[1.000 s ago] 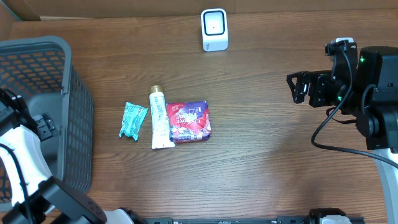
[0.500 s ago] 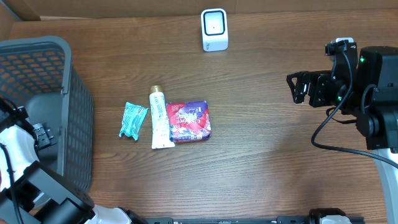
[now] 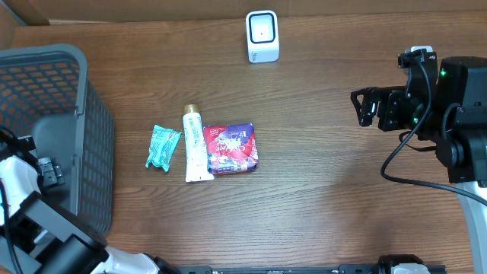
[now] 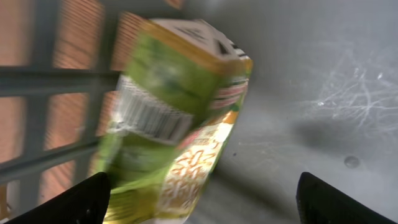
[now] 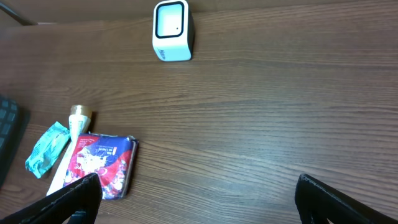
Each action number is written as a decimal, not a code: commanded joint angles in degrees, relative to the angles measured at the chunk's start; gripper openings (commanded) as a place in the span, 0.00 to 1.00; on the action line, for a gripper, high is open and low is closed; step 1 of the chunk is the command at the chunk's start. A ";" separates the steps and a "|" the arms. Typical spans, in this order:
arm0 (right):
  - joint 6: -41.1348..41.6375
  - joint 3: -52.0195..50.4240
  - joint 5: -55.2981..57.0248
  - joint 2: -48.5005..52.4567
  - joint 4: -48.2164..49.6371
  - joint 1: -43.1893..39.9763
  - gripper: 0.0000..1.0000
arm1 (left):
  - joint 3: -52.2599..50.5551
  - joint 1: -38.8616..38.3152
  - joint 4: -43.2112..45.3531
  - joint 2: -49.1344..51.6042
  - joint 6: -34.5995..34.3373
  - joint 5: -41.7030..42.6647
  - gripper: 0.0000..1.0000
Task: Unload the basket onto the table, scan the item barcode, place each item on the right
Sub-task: 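Lower the left gripper into the basket toward the yellow-green carton, then grasp the yellow-green drink carton with the left gripper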
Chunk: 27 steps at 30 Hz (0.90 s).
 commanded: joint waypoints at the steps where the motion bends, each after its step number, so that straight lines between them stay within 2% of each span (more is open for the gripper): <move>1: 0.15 1.73 0.15 -0.42 0.24 0.17 1.00 | -0.28 0.35 0.57 2.25 1.27 0.02 0.85; 5: 0.15 1.73 0.15 -0.42 0.22 0.17 1.00 | -0.28 0.35 1.22 3.23 1.27 0.07 0.82; 9: 0.15 1.73 0.15 -0.42 0.24 0.17 1.00 | -0.28 0.31 1.49 3.39 1.29 0.09 0.69; 11: 0.15 1.73 0.15 -0.42 0.22 0.17 1.00 | -0.24 0.24 1.66 3.32 1.29 -0.20 0.67; 20: 0.15 1.73 0.15 -0.42 0.24 0.17 1.00 | 2.38 -2.29 1.99 3.08 1.70 -6.34 0.76; 27: 0.15 1.73 0.15 -0.42 0.22 0.17 1.00 | 4.22 -3.17 1.73 3.08 4.98 -9.20 0.79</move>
